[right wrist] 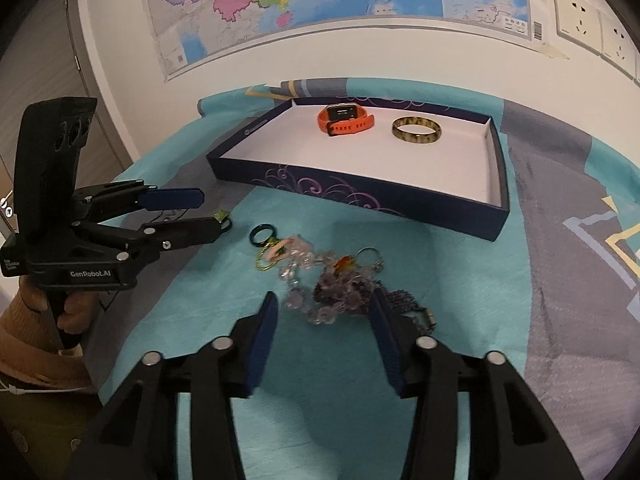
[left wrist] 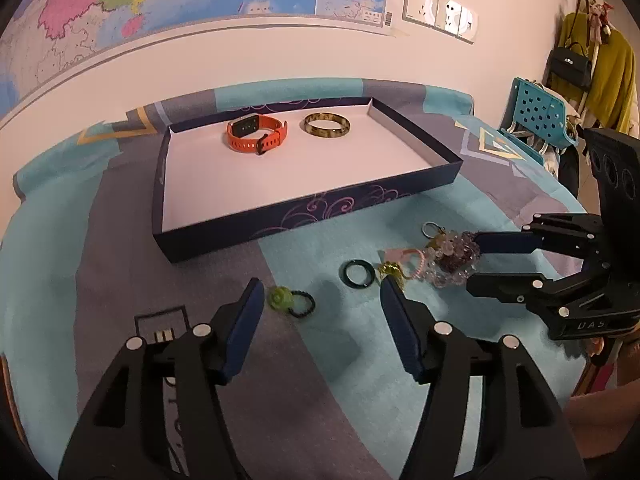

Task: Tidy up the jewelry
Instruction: 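Move the right tool to the clear crystal bracelet and grasp it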

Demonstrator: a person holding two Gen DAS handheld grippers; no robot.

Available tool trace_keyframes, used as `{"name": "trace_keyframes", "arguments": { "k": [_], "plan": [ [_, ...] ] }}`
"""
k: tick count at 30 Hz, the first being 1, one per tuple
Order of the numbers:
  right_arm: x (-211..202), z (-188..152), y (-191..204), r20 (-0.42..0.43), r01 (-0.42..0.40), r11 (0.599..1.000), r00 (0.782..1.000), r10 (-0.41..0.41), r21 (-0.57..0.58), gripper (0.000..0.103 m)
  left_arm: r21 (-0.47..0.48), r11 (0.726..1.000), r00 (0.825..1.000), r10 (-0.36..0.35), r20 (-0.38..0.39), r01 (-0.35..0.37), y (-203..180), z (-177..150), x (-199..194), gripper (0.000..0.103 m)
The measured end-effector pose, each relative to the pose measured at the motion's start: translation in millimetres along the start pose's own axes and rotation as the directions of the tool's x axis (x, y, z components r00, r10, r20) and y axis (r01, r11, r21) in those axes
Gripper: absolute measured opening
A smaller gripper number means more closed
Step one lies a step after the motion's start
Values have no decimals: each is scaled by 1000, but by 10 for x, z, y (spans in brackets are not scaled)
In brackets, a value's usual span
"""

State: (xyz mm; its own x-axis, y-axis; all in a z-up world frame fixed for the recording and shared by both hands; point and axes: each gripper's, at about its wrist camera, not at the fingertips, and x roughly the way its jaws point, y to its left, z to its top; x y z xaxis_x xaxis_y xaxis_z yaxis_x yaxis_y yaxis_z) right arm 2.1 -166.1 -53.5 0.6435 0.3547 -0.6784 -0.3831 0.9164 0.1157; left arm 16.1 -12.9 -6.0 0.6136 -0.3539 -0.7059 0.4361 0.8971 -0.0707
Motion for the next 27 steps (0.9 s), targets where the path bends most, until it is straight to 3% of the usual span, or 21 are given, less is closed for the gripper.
{"name": "trace_keyframes", "arguments": {
  "k": [3, 5, 10, 27],
  "plan": [
    [20, -19, 8, -5, 18, 1000, 1000, -18, 11, 42, 2, 1000, 1000, 0, -3, 0, -19, -17, 3, 61],
    [42, -22, -32, -12, 17, 999, 1000, -17, 39, 35, 0, 1000, 1000, -1, -6, 1, -30, -32, 7, 61],
    [68, -46, -156, -20, -6, 994, 1000, 8, 113, 8, -5, 1000, 1000, 1, -7, -1, -30, -52, -5, 61],
    [-399, 95, -258, 123, -84, 985, 990, 66, 149, 8, -14, 1000, 1000, 4, -8, -4, 26, -66, -18, 61]
  ]
}}
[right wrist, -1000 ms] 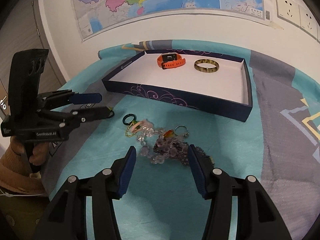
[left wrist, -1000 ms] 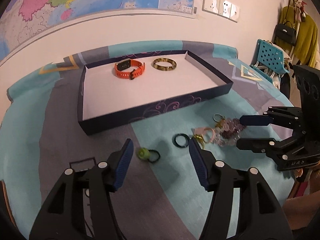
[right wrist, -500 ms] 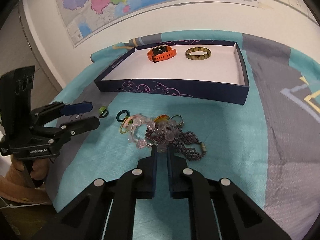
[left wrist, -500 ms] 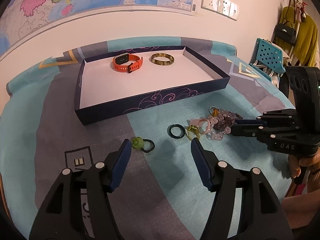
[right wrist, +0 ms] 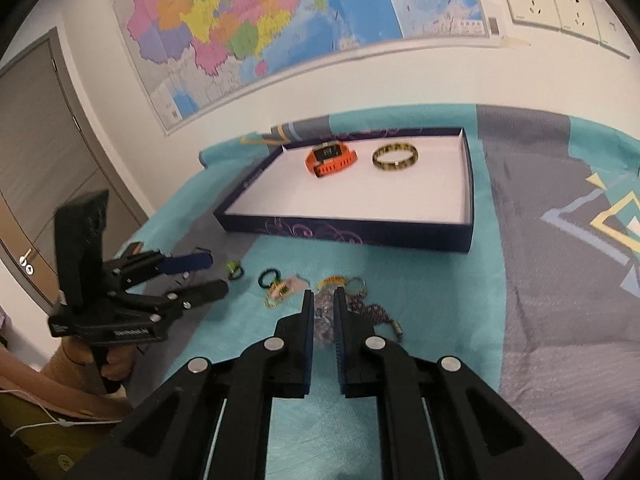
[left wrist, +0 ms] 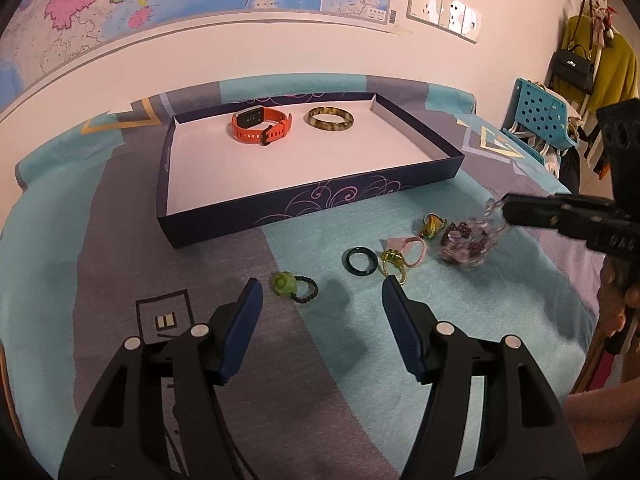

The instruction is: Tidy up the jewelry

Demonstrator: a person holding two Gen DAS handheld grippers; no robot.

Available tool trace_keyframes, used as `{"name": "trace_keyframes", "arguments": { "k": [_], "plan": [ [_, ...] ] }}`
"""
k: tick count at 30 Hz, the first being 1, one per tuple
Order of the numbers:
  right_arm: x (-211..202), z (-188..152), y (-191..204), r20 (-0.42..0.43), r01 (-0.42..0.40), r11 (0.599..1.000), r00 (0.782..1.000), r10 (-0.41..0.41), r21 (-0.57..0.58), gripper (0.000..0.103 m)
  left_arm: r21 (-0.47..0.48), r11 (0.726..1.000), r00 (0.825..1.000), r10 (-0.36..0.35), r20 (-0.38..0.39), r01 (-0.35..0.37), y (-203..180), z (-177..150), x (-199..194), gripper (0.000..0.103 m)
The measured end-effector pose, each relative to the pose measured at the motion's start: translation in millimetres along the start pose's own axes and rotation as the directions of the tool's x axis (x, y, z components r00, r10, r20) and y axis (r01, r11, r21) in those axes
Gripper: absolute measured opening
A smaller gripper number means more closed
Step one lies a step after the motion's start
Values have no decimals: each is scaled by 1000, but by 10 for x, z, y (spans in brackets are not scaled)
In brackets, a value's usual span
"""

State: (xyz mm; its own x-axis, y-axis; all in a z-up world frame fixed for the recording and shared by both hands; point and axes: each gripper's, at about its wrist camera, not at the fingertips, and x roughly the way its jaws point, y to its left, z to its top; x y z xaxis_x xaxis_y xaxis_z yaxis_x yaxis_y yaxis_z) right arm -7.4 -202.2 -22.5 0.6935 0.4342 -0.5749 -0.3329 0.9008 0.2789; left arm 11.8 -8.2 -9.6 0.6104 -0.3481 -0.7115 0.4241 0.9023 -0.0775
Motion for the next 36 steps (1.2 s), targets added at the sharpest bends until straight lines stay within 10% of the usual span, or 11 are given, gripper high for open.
{"name": "trace_keyframes", "arguments": {
  "k": [15, 23, 36],
  "plan": [
    [-175, 147, -35, 71, -14, 1000, 997, 12, 18, 8, 133, 981, 990, -144, -8, 144, -436, 133, 169, 48],
    [-148, 240, -64, 90, -22, 1000, 996, 21, 19, 8, 128, 972, 980, -195, -43, 199, -481, 275, 387, 10],
    [-77, 184, -237, 75, -17, 998, 997, 12, 61, 8, 109, 984, 985, -128, -115, 141, -202, 54, 283, 9]
  ]
}}
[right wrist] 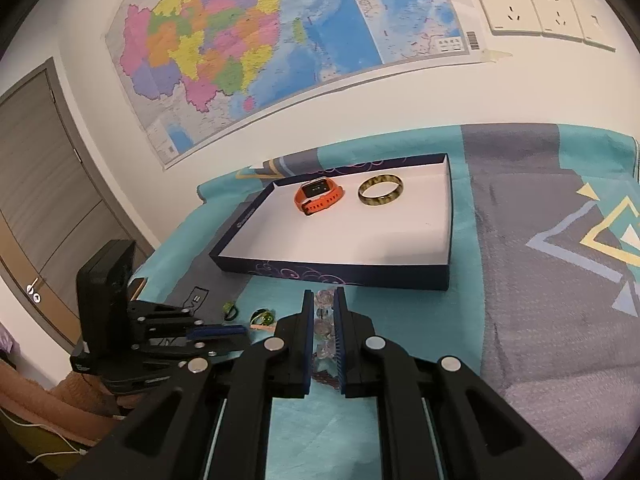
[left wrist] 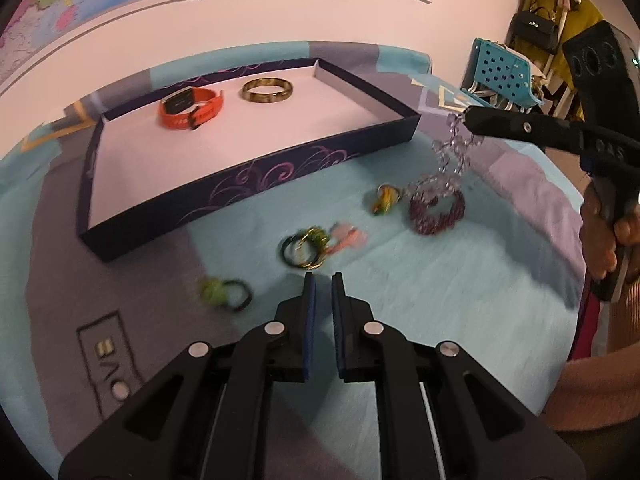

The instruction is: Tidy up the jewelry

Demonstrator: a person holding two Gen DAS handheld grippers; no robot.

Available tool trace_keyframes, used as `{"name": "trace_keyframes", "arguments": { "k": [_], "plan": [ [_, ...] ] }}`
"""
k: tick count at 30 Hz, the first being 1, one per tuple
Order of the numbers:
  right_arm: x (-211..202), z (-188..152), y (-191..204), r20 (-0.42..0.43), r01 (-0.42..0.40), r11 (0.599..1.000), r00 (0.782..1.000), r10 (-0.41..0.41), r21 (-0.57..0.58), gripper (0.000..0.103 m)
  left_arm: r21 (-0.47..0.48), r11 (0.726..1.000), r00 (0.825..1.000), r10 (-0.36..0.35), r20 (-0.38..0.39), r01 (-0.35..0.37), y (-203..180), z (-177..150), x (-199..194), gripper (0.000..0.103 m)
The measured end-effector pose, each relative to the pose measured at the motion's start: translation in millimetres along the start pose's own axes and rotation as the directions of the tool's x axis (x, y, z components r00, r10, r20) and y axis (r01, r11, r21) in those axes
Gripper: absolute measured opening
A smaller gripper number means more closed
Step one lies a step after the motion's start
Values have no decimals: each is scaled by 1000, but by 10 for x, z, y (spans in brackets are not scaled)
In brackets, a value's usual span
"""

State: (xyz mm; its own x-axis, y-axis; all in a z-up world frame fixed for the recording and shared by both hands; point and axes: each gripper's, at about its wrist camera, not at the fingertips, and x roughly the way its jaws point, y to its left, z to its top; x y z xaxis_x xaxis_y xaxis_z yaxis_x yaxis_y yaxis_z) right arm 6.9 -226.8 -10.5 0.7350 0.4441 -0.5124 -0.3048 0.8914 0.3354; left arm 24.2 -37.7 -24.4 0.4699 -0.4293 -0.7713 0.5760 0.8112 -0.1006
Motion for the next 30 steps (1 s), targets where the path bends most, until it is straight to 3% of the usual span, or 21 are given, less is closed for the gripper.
{"name": "trace_keyframes", "arguments": {
  "k": [3, 5, 11, 20, 30],
  "plan": [
    [23, 6, -20, -2, 2, 1000, 1000, -2, 5, 8, -2, 1000, 1000, -4, 18, 4, 4, -20, -79, 11],
    [29, 16, -26, -3, 0, 1000, 1000, 0, 4, 8, 14, 1000, 999, -8, 43, 8, -28, -4, -128, 21],
    [42, 42, 5, -5, -3, 1000, 1000, 3, -7, 8, 87, 996, 996, 20, 84, -28, -198, 163, -84, 22],
    [46, 65, 9, -14, 2, 1000, 1000, -3, -22, 8, 132, 990, 999, 33, 31, -37, -293, 212, 122, 5],
    [34, 156, 56, -3, -6, 999, 1000, 6, -48, 8, 55, 998, 999, -30, 33, 29, -151, 237, 87, 4]
  ]
}}
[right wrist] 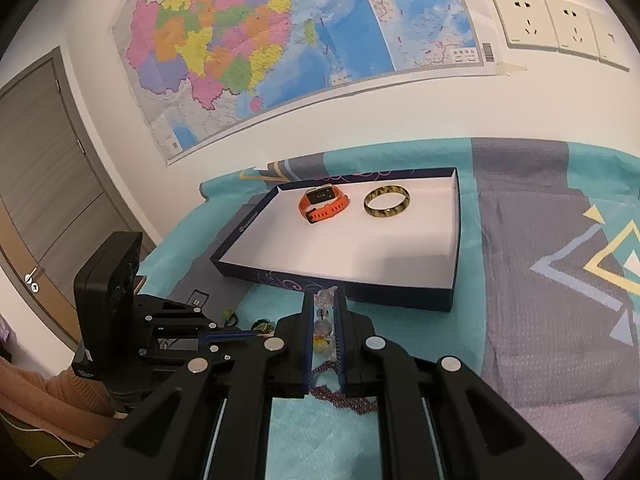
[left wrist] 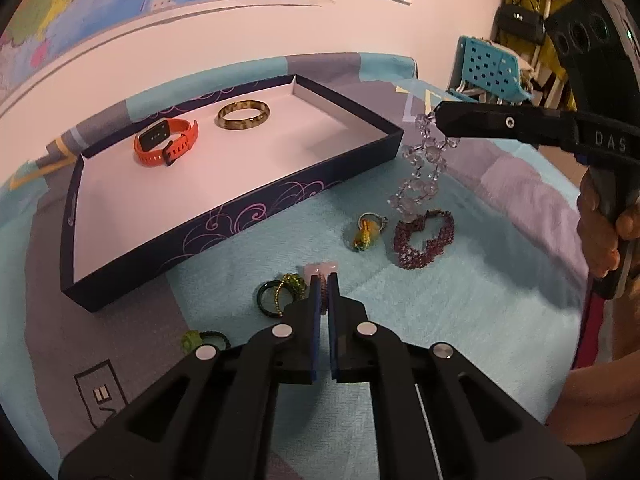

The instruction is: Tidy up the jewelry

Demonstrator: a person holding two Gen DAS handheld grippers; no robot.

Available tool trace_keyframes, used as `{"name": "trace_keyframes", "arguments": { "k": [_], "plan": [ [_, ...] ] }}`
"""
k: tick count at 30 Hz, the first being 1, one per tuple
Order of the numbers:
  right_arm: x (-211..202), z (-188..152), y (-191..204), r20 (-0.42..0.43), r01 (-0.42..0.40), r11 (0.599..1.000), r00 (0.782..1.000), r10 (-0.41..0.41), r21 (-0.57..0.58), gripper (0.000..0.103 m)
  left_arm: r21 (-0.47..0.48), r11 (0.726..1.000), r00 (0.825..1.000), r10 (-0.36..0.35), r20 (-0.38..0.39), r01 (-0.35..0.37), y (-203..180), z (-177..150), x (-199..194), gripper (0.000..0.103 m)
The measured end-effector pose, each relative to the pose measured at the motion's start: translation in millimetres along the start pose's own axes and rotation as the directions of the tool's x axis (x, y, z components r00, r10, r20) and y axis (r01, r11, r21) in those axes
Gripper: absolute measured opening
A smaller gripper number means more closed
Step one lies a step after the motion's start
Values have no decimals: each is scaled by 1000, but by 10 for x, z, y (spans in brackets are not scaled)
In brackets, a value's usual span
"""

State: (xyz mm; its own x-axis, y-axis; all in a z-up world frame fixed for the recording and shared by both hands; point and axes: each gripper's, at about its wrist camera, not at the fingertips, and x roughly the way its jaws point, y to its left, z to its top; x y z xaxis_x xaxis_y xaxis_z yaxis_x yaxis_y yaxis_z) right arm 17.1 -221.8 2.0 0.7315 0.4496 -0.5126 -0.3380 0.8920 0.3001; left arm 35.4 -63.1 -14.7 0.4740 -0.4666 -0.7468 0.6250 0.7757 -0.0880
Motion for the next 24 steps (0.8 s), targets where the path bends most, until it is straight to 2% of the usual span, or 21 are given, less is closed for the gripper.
{"name": "trace_keyframes", "arguments": {
  "k": [7, 24],
  "plan": [
    [-54, 96, 68, 19, 3, 999, 1000, -2, -32, 8, -65, 994, 994, -82, 68, 87, 120, 103, -202, 3],
    [233, 548, 129, 28, 1, 996, 1000, 1, -93, 8, -89, 996, 993, 3, 115, 7, 419, 446, -311, 3]
  ]
}}
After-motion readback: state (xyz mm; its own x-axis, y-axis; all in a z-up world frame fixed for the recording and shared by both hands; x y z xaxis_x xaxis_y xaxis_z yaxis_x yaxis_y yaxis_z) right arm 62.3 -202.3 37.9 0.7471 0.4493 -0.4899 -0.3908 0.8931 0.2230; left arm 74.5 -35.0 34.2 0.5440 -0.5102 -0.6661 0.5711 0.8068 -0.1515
